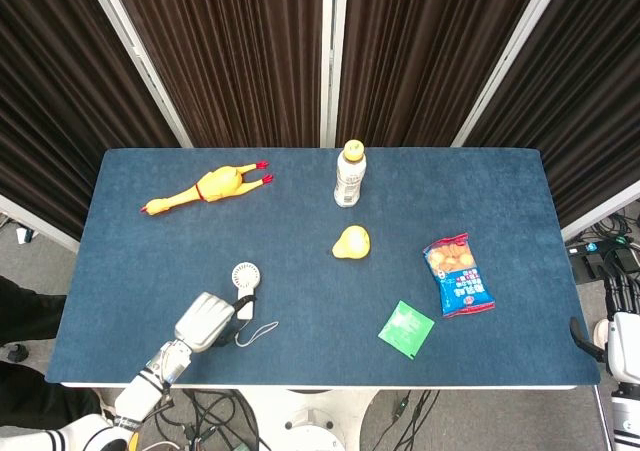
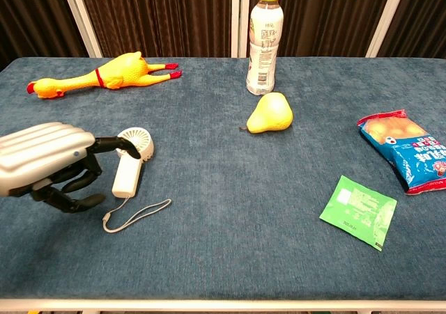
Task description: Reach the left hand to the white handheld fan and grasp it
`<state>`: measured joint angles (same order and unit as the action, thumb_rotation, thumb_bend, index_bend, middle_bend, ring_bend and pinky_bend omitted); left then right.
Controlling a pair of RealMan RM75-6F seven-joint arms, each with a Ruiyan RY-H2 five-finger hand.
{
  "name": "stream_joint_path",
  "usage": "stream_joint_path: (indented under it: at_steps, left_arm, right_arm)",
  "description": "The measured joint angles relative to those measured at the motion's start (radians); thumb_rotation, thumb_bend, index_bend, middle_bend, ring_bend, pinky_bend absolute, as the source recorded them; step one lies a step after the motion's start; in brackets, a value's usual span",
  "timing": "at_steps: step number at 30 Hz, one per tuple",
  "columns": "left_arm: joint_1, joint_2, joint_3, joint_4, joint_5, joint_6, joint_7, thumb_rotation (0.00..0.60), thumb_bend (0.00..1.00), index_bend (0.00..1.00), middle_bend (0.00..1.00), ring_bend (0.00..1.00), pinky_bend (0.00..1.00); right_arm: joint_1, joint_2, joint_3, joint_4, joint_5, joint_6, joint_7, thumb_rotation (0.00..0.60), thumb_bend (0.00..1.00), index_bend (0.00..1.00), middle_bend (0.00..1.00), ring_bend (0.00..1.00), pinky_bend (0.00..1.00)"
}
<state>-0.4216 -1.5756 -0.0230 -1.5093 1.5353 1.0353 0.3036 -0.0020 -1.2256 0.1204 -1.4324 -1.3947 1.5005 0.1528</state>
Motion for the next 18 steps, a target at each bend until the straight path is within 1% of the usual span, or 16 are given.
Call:
stream_joint_path:
  at_steps: [18]
  left_arm:
    - [-0.028,-0.007,-0.010,0.035,-0.121,-0.033,0.026,0.600,0.37,0.23,0.84,0.83,0.85]
  right_arm:
    - [0.000,0.003,-0.005,0.004,-0.001,-0.010,0.009,0.600,0.28,0.00,0.00,0.00,0.00]
